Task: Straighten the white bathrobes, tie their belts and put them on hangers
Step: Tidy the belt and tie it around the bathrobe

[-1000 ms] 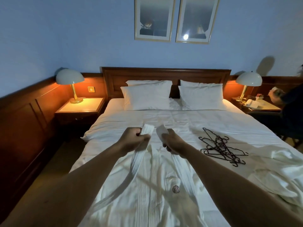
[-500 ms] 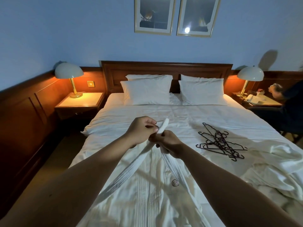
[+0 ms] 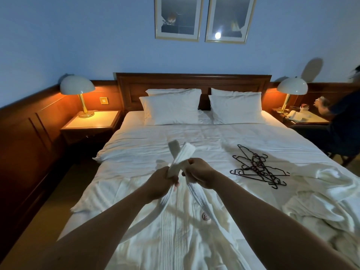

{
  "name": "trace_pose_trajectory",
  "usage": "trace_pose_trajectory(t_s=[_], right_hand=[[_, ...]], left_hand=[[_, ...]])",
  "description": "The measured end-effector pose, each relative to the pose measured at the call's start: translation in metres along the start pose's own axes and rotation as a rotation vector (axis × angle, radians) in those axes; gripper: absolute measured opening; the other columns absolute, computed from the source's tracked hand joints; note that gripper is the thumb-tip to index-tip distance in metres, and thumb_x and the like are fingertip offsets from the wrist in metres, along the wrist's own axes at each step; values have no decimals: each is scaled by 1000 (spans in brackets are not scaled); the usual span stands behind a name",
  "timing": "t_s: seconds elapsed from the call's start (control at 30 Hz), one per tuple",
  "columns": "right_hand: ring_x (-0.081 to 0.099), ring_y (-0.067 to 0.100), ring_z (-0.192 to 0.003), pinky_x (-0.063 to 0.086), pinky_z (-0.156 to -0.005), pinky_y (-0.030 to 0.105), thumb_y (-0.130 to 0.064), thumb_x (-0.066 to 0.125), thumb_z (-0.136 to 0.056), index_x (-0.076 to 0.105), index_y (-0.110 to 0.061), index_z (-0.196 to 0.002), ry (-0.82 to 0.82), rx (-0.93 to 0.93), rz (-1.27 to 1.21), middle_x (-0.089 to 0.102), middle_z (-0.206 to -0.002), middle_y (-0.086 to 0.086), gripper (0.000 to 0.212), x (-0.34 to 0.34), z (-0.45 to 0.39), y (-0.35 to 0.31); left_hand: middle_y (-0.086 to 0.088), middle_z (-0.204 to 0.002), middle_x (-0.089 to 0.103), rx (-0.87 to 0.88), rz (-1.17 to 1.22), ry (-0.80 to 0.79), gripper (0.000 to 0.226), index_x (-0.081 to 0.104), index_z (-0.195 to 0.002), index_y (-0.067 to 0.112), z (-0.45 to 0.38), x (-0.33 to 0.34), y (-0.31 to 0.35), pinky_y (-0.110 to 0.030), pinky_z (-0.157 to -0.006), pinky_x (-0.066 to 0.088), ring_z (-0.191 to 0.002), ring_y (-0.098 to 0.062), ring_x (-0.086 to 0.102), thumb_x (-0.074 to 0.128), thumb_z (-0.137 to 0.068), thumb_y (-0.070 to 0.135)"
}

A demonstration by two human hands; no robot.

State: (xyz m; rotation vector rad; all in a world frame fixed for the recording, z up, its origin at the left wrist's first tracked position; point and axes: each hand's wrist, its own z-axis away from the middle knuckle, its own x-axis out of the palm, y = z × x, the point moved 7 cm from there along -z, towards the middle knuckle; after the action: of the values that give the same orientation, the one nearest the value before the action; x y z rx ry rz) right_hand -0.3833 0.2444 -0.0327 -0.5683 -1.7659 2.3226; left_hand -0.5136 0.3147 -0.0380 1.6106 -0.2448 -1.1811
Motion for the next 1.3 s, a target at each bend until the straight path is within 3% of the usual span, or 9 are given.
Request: trace_pose_trajectory(t_s=[0.13, 0.3, 0.43, 0.53, 0.63, 0.8, 0.97, 1.13, 1.3], right_hand=[[72, 20, -80, 58, -66, 30, 18, 60, -79, 69, -8, -112, 176, 9, -48, 74, -91, 9, 44, -18, -6, 17], [75, 33, -92, 61, -86, 49, 14, 71, -75, 73, -4, -96, 167, -13, -65, 77, -93, 16, 28, -8, -13, 28], [73, 30, -86, 60, -71, 38, -1, 77, -83, 69, -2, -101, 195, -74, -149, 75, -93, 15, 20, -4, -8, 23], [68, 16, -90, 54, -76, 28, -17, 66, -94, 69, -11, -104, -28, 56, -52, 73, -96, 5, 12, 8, 0, 35], [69, 13, -101, 49, -95, 27, -41, 50, -102, 72, -9, -110, -200, 66, 224, 77, -97, 2, 39, 21, 8, 47], [48, 18, -45, 40, -45, 25, -19, 37, -105, 47, 2, -119, 17, 127, 103, 59, -84, 20, 28, 13, 5, 57], [40, 9, -45, 36, -51, 27, -6, 46, -99, 60, 7, -103, -67, 114, 17, 51, -73, 9, 20, 26, 0, 62], [55, 19, -63, 46, -64, 28, 2, 29, -88, 63, 6, -91, -211, 212, -403, 62, -72, 12, 34, 44, 12, 58], [43, 13, -64, 27, -61, 29, -45, 43, -100, 67, -12, -112, -321, 178, -400, 65, -81, -1, 42, 54, 6, 61]], left_hand=[[-6, -90, 74, -31, 280, -44, 20, 64, -111, 12, 3, 2, -8, -29, -70, 56, -74, -19, 67, 50, -105, 25], [-4, -98, 73, -5, 295, 15, 18, 73, -108, 21, -2, 4, -6, -23, -69, 53, -82, -12, 66, 56, -103, 27], [-15, -90, 70, -40, 270, 121, 25, 72, -99, 9, -5, -8, -12, -27, -63, 49, -73, -15, 61, 55, -102, 28], [-13, -82, 66, -48, 329, 81, 28, 67, -100, -2, -6, -9, -13, -29, -63, 48, -69, -15, 60, 56, -101, 24], [-12, -96, 74, -15, 351, 38, 24, 72, -103, 9, -7, -11, -12, -34, -76, 53, -86, -22, 69, 58, -101, 28], [-6, -86, 66, -155, 187, -120, 21, 66, -95, 13, -6, 6, -29, -37, -67, 53, -77, -20, 61, 54, -99, 29], [4, -68, 58, -91, 209, -62, 23, 62, -76, 14, -3, 11, -26, -24, -58, 42, -64, -12, 52, 57, -99, 15], [0, -90, 70, -19, 181, 78, 25, 64, -97, 17, -5, -1, -18, -38, -76, 56, -83, -19, 67, 80, -81, 26], [-1, -90, 72, -51, 275, 108, 57, 53, -113, 16, 0, 8, -25, -39, -76, 61, -81, -18, 72, 86, -68, 26]])
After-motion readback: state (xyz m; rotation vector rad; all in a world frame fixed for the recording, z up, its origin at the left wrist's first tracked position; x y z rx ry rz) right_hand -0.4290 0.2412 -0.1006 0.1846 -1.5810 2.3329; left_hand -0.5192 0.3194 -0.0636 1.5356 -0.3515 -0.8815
